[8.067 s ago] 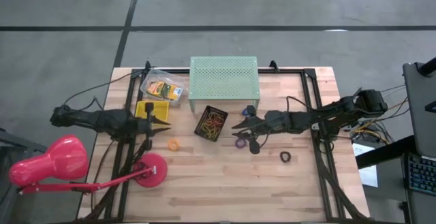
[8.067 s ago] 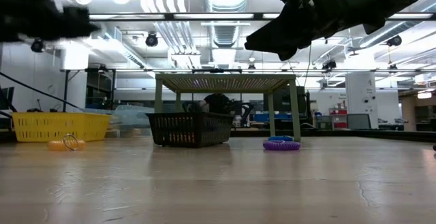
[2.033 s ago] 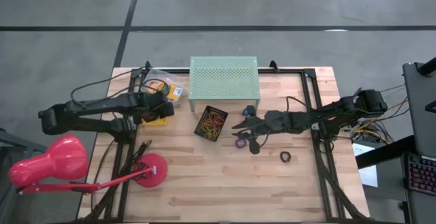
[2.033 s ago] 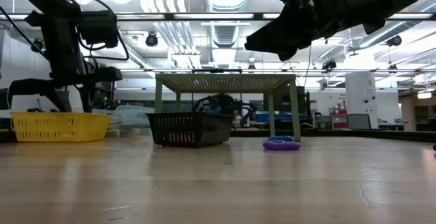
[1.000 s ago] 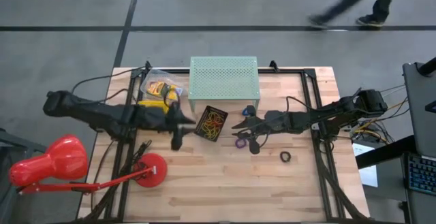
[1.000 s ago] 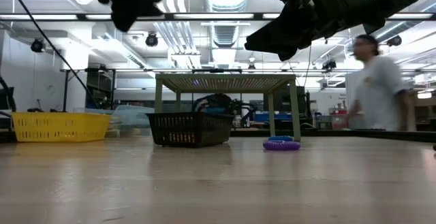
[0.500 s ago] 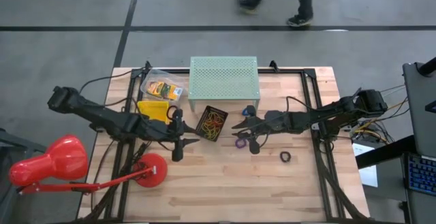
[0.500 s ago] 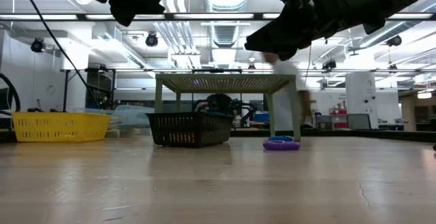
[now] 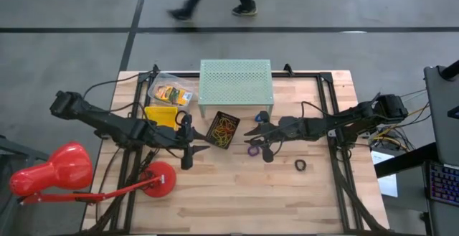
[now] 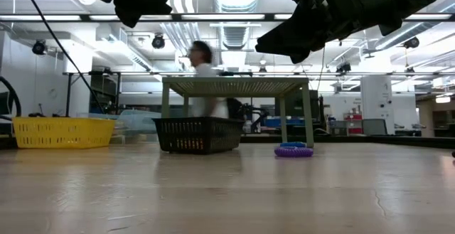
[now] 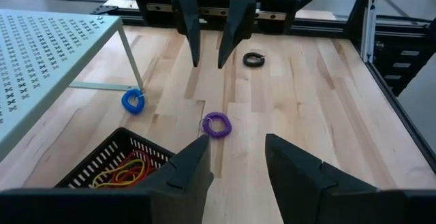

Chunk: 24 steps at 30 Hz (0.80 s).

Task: Pick & Place Office Desk Supplies
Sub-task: Put the violet spring rubber band into the yellow bin

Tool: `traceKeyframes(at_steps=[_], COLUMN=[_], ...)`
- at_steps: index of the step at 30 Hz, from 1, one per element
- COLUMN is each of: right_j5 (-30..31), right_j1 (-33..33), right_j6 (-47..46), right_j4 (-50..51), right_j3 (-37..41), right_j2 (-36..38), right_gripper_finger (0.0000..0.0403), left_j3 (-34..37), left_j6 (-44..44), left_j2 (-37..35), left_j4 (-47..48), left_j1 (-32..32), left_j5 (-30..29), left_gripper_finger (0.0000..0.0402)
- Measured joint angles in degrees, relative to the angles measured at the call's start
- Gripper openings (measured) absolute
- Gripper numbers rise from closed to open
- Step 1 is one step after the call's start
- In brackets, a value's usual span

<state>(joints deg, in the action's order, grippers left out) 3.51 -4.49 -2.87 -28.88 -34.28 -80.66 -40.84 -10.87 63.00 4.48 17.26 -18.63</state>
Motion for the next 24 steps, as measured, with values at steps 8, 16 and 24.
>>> traceKeyframes(at_steps=[8,16,24], right_j5=[0.00,-2.40,-4.89], right_j1=[-0.02,0.00,-0.96], right_j6=[-0.49,-11.78,-13.53], right_j4=[-0.34,0.55,25.41], right_j3=[0.00,0.02,-2.02], right_j2=[0.00,0.00,-0.43], right_gripper_finger=[0.0112,0.0112,0.0111], left_j3=[0.00,0.00,0.02], left_j6=[1.92,1.93,1.94], left_j2=[0.00,0.00,0.00], left_j4=[0.01,0.02,0.03], left_j1=[-0.07,-0.09,-0.09], left_j5=[0.00,0.00,0.00], left_gripper_finger=[0.0145,0.0145,0.0145])
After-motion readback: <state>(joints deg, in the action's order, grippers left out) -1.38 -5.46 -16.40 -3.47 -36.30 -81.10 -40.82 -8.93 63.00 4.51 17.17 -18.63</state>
